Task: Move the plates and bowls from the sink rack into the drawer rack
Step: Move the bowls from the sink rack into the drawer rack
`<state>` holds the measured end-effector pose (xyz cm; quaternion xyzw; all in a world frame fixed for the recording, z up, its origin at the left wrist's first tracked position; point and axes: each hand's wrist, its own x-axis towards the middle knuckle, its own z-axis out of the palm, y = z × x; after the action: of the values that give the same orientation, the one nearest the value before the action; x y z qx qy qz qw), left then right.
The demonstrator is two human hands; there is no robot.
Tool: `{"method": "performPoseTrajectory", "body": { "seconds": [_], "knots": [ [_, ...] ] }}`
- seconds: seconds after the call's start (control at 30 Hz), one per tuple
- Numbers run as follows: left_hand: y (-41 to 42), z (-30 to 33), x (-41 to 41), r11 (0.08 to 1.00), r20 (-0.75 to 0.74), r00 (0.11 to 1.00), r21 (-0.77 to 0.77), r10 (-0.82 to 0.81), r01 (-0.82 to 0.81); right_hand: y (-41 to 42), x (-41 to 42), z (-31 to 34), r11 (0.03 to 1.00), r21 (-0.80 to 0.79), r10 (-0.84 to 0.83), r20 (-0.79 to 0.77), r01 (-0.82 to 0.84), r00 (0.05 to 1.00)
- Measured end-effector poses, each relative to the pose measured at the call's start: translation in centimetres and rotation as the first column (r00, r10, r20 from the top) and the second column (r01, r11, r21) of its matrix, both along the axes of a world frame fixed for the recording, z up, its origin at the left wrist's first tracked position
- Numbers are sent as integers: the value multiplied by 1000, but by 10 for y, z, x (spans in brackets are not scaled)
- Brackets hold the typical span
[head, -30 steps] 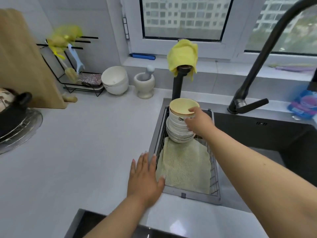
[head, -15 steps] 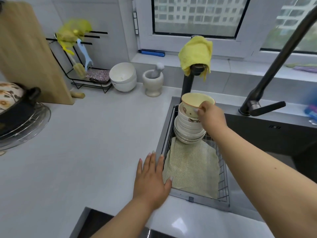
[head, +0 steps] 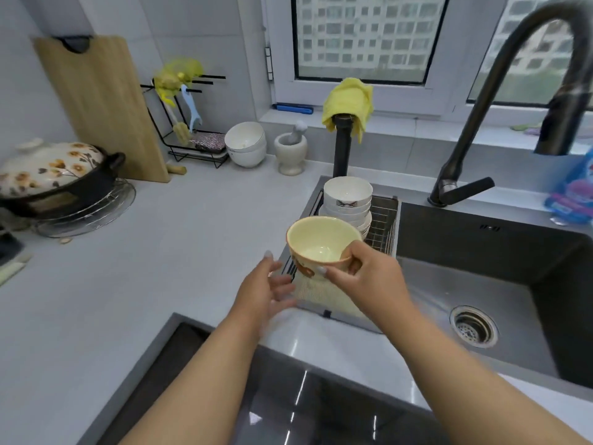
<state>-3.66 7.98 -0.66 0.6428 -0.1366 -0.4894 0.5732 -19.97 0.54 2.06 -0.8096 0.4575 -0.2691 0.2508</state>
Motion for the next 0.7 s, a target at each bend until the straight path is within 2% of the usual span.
{"method": "performPoseTrajectory", "body": {
  "seconds": [0.03, 0.07, 0.13, 0.23, 0.33, 0.5, 0.6, 0.7],
  "knots": [
    [14, 6, -11, 999, -117, 993, -45, 2, -7, 14, -7, -1, 999, -5, 43, -16, -43, 999],
    [29, 12, -22, 998, -161, 987, -66, -12, 2, 28, -14, -1, 996, -4, 86, -22, -86, 996],
    [58, 18, -43, 997, -173, 985, -80, -7, -7, 56, -29, 0, 983, 2, 184, -25, -184, 983],
    [103, 20, -73, 988, -182, 976, -72, 118, -133, 93, -50, 4, 942, 13, 336, -37, -336, 941],
    [151, 21, -94, 957, -215, 940, -60, 264, -282, 124, -60, 5, 876, 140, 446, 128, -461, 886],
    [232, 32, -113, 854, -256, 832, -44, 492, -518, 175, -44, 1, 761, 353, 423, 365, -544, 829],
    [278, 37, -119, 793, -229, 779, -46, 584, -608, 208, -33, 2, 615, 527, 439, 389, -587, 810],
    [321, 40, -125, 719, -238, 709, -53, 664, -692, 245, -22, 1, 341, 681, 468, 475, -648, 745]
  ]
}}
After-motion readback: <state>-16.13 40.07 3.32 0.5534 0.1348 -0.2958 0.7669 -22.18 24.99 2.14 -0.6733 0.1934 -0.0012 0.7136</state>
